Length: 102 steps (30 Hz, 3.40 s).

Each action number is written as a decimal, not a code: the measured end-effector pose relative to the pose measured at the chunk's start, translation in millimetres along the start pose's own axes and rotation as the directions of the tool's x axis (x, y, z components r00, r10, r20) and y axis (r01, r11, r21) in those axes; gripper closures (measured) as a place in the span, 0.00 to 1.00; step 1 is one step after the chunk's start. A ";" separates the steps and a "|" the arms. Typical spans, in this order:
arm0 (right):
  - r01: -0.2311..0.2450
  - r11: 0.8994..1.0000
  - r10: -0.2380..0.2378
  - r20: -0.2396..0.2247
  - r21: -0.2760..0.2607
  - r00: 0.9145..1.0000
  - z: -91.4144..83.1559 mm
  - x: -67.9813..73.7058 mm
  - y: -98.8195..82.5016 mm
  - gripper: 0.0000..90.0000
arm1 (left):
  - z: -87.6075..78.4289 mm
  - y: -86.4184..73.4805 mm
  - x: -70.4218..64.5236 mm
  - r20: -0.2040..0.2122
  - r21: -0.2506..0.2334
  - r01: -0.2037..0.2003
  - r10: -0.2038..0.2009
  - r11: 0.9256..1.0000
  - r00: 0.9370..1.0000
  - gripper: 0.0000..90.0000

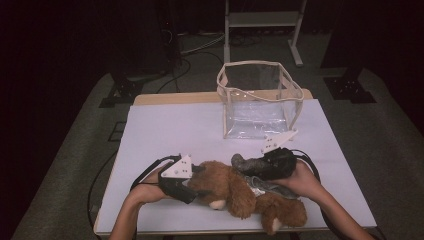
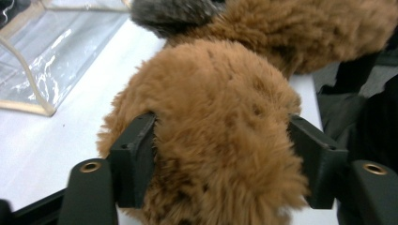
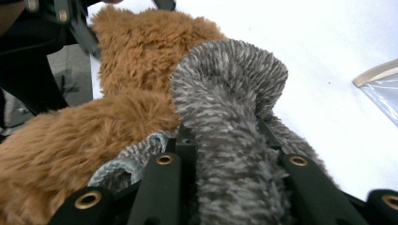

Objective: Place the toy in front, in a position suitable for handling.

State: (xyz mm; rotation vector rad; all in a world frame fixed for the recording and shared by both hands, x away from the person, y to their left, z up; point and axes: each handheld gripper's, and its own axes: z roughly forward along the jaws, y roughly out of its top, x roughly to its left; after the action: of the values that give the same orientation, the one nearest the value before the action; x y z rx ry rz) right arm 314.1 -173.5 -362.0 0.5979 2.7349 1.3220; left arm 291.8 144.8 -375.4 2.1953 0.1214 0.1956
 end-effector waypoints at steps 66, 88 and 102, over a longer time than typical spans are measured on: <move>0.008 1.000 -0.008 -0.043 -0.004 0.999 2.7 -4.5 13.3 0.77 | 19.7 2.0 -7.0 0.008 0.007 -0.010 0.010 1.000 1.000 0.42; 0.122 0.992 -0.120 -0.188 0.003 0.975 46.3 17.7 64.4 0.77 | 13.3 -9.4 1.7 -0.001 -0.044 0.076 -0.076 0.996 0.997 0.48; 0.062 0.997 -0.058 -0.085 0.052 0.995 35.6 -6.3 49.6 0.78 | 17.3 -6.9 0.4 0.007 -0.035 0.070 -0.070 0.997 0.998 0.45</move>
State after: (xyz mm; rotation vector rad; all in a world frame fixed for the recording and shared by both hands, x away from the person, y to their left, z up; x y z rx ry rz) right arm 343.2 -121.3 -347.5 0.4699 2.8394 1.2924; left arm 295.2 135.2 -391.0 2.1526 0.1896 0.1510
